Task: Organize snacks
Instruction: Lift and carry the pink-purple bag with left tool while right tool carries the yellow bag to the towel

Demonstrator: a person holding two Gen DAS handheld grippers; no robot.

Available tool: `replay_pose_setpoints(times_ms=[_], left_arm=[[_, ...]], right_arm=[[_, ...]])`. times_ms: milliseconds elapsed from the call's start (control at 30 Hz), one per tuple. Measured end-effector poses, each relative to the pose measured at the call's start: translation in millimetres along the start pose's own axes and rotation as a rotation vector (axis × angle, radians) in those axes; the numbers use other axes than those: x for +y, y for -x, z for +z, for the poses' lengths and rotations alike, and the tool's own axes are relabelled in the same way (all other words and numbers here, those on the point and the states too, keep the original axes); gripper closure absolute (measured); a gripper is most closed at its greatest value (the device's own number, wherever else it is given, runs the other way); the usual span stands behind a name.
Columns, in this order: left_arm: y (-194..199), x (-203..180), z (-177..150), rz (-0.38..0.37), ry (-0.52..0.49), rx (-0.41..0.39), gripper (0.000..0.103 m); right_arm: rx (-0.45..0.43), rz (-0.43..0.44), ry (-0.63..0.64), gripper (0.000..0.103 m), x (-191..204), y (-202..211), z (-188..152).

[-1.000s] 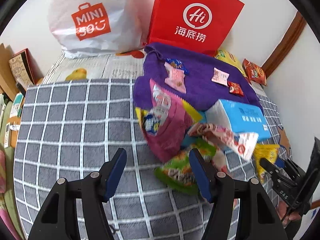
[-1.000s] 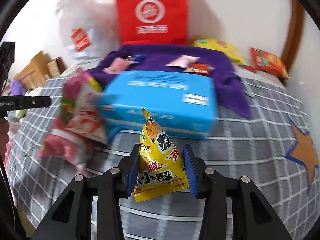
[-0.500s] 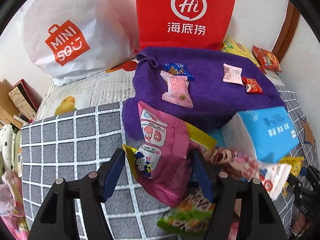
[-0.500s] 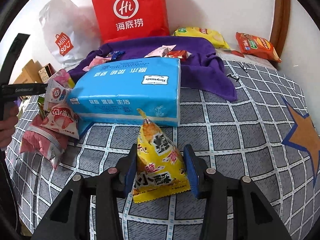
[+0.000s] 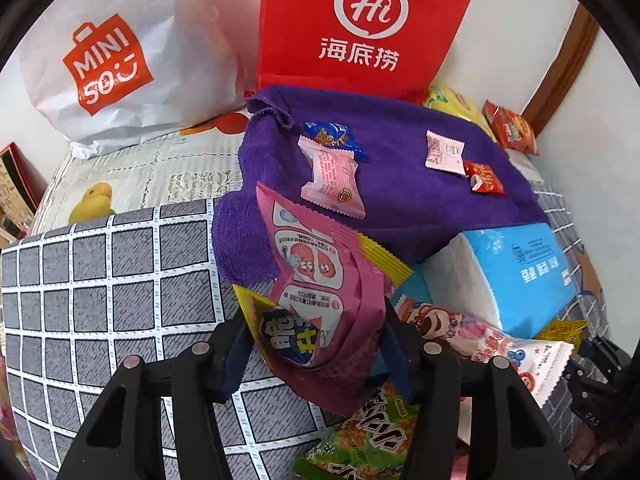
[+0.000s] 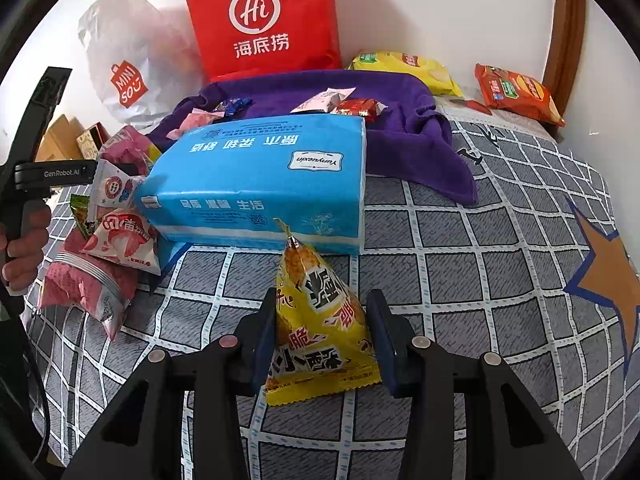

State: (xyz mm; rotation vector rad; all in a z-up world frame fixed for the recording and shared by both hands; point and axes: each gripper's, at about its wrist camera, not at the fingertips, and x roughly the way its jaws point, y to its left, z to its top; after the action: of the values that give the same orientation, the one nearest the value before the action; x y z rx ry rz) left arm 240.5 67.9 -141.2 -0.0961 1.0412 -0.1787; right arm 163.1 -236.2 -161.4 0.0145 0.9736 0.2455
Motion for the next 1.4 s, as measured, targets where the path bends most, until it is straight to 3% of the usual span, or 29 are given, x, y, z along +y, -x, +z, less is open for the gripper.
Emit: replay_pose_setpoints(times_ms=[433, 933, 1400], left_arm=[[36.6, 1.3, -0.3, -0.046, 0.024, -0.044, 0.049], [83.1, -10.8, -17.6, -0.089, 0.005, -0.103, 0.049], [114.7, -1.3, -33.5, -0.139, 0.051, -0.128, 0.049]], right_arm=[[-0.044, 0.013, -0.022, 0.064, 4.9, 24.3, 8.2], [-0.134, 0.002, -0.065, 0.064, 5.4, 62.5, 8.8], [-0.179, 0.027, -0.078, 0.064, 8.9, 79.6, 7.0]])
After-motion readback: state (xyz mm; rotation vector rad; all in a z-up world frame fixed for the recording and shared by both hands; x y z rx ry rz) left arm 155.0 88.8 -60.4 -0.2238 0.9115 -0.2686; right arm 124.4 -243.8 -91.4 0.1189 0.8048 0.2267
